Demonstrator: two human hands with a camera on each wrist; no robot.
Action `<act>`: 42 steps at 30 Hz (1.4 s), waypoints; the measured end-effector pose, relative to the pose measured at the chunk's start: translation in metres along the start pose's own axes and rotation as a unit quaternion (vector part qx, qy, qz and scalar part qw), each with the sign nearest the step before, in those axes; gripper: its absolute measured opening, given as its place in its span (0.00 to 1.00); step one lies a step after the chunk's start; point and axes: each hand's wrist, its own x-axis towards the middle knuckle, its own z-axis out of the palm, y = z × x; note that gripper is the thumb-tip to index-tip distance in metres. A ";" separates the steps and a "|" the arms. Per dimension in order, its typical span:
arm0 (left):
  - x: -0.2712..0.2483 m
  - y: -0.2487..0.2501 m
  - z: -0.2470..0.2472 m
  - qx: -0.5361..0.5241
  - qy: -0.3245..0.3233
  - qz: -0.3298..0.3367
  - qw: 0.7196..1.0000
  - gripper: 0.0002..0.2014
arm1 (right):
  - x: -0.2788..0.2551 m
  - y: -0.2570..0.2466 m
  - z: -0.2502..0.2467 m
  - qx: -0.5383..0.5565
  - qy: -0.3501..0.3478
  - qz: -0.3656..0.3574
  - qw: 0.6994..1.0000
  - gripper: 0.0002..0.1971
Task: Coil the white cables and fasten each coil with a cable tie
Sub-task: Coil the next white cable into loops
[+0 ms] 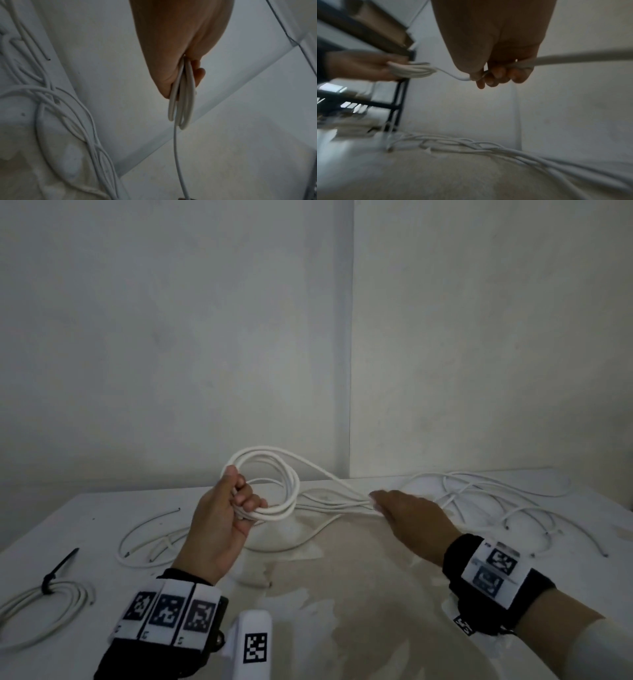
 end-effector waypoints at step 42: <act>-0.031 -0.019 0.040 0.082 -0.108 -0.075 0.988 0.20 | 0.022 -0.033 -0.036 0.391 0.041 -0.019 0.919 0.12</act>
